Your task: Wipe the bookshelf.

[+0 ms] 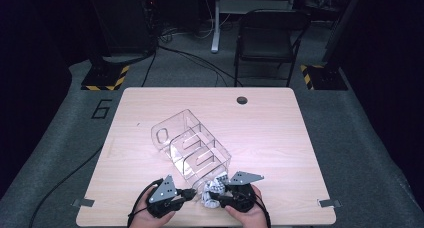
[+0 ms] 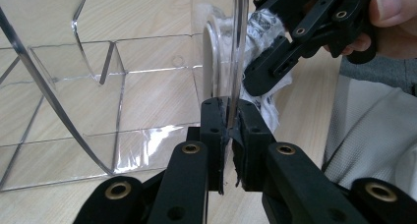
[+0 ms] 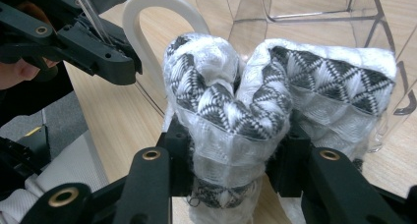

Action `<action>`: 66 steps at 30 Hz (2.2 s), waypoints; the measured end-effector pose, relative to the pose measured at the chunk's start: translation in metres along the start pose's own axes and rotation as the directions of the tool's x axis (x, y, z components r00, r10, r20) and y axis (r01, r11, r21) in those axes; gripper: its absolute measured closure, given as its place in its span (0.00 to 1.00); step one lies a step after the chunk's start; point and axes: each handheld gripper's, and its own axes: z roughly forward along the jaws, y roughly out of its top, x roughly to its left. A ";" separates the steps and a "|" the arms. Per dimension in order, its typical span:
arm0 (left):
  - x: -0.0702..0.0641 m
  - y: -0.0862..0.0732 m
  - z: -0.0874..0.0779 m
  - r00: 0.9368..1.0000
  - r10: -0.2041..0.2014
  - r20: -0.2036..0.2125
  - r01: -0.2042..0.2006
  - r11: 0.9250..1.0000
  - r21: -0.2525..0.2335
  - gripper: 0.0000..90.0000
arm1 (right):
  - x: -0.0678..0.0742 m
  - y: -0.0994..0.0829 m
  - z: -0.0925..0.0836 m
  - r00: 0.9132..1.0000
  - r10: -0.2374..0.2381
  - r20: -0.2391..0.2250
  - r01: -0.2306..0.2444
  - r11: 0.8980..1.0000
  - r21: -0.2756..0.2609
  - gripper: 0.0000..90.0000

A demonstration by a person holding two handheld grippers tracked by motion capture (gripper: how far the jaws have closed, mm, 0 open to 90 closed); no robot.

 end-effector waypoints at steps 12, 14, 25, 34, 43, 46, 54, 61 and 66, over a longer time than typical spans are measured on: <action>-0.001 0.000 0.000 1.000 0.002 0.003 -0.002 1.000 0.000 0.93 | 0.006 0.002 -0.001 1.000 -0.022 0.001 0.022 1.000 0.000 0.67; -0.001 0.000 0.001 1.000 0.000 0.007 0.000 1.000 -0.001 0.93 | 0.007 0.004 -0.003 0.999 -0.037 0.000 0.037 0.999 -0.013 0.67; -0.001 0.000 0.001 1.000 0.000 -0.005 0.000 1.000 -0.007 0.93 | 0.006 0.005 -0.004 0.999 -0.035 -0.002 0.035 0.999 -0.018 0.67; -0.001 -0.001 0.001 1.000 0.004 -0.001 -0.004 1.000 -0.002 0.92 | 0.006 0.004 -0.003 1.000 -0.016 -0.004 0.016 1.000 -0.009 0.66; -0.002 -0.001 0.001 1.000 0.005 0.011 -0.005 1.000 0.002 0.90 | 0.005 0.003 -0.003 1.000 -0.013 -0.003 0.013 1.000 -0.015 0.66; -0.002 -0.001 0.001 1.000 0.006 0.010 -0.006 1.000 0.003 0.90 | 0.004 0.003 -0.003 1.000 -0.014 -0.003 0.014 1.000 -0.013 0.66; -0.002 -0.001 0.001 1.000 0.006 0.011 -0.006 1.000 0.002 0.89 | 0.003 0.002 -0.003 1.000 -0.015 -0.004 0.015 1.000 -0.011 0.65; -0.001 0.000 -0.002 1.000 0.008 0.007 -0.008 1.000 -0.012 0.87 | 0.003 0.004 -0.006 1.000 -0.018 -0.002 0.018 1.000 -0.022 0.65; 0.001 -0.001 -0.007 1.000 -0.008 0.001 0.008 1.000 -0.026 0.85 | 0.004 0.007 -0.011 1.000 -0.004 0.001 0.004 0.999 -0.047 0.66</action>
